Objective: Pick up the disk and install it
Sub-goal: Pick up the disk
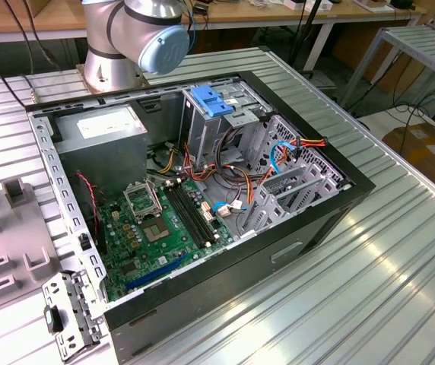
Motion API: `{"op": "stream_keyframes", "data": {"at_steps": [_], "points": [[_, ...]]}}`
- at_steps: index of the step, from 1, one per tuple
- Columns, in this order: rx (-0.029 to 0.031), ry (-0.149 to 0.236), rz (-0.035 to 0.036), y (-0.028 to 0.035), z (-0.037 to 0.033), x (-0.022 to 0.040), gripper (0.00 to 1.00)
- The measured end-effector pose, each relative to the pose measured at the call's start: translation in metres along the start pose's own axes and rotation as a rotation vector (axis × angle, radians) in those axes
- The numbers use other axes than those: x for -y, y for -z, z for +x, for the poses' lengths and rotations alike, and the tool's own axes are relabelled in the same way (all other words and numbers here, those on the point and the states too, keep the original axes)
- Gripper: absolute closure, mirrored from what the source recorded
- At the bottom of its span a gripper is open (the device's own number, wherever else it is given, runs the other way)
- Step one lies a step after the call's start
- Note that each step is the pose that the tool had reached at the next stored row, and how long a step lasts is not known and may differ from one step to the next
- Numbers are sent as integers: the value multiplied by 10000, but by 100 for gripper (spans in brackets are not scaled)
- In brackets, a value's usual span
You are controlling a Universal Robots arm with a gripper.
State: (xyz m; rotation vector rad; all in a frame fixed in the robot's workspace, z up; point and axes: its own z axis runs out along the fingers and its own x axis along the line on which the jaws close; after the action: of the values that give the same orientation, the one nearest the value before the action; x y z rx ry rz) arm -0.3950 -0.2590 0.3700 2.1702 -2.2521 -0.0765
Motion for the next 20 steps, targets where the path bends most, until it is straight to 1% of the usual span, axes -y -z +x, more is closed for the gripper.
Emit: {"op": "stream_keyframes", "data": {"at_steps": [5, 10, 11, 12, 14, 16, 20], "points": [[0, 0, 0, -7, -65, -7, 58], [0, 1, -1, -10, -71, -51, 58], [-1, 1, -1, -10, -62, -66, 58], [-1, 0, 0, -11, -39, -79, 58], [0, 1, 0, -11, 9, -95, 58], [0, 1, 0, -10, 40, -105, 58], [0, 1, 1, -10, 143, -140, 58]]}}
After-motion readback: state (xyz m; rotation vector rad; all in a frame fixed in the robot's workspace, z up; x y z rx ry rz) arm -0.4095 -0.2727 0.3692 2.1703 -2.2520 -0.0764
